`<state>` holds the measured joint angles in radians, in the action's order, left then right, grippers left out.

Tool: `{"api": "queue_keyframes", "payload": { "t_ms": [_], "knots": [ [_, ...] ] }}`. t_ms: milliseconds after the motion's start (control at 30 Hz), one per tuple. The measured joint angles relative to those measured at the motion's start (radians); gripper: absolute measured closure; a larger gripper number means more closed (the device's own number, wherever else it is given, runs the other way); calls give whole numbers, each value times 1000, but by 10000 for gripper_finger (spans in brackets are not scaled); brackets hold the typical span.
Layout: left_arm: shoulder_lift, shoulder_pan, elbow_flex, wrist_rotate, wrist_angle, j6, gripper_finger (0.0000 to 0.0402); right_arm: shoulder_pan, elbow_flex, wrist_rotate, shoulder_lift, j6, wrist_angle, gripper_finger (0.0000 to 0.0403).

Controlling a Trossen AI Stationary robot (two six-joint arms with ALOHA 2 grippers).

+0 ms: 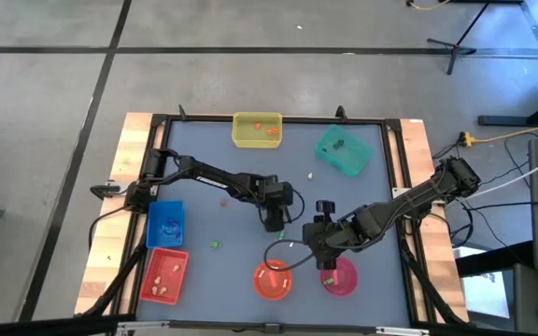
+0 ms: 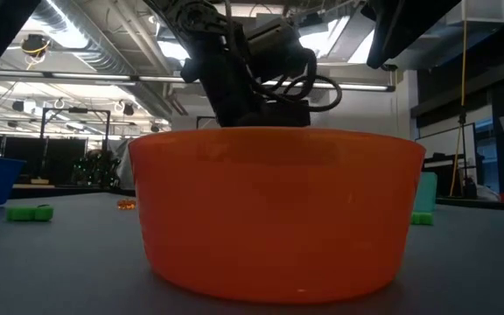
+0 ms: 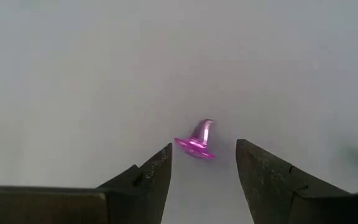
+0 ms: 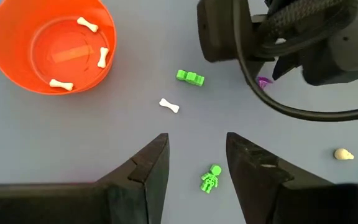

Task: Sort Halloween decoration
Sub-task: Put the purple witch hat toy into the blue bin

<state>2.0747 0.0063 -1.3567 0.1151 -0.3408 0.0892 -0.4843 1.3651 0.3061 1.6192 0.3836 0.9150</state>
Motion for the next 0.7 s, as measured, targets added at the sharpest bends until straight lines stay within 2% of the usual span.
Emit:
{"api": "queue_keyframes", "payload": {
  "t_ms": [233, 433, 567, 700],
  "knots": [
    [0, 0, 0, -6, 3, -108, 239, 0, 0, 0, 0, 0, 0, 244],
    [0, 7, 0, -8, 7, -105, 239, 0, 0, 0, 0, 0, 0, 244],
    [0, 21, 0, -58, 17, -91, 239, 0, 0, 0, 0, 0, 0, 244],
    [0, 35, 0, -61, 17, -65, 239, 0, 0, 0, 0, 0, 0, 244]
  ]
}}
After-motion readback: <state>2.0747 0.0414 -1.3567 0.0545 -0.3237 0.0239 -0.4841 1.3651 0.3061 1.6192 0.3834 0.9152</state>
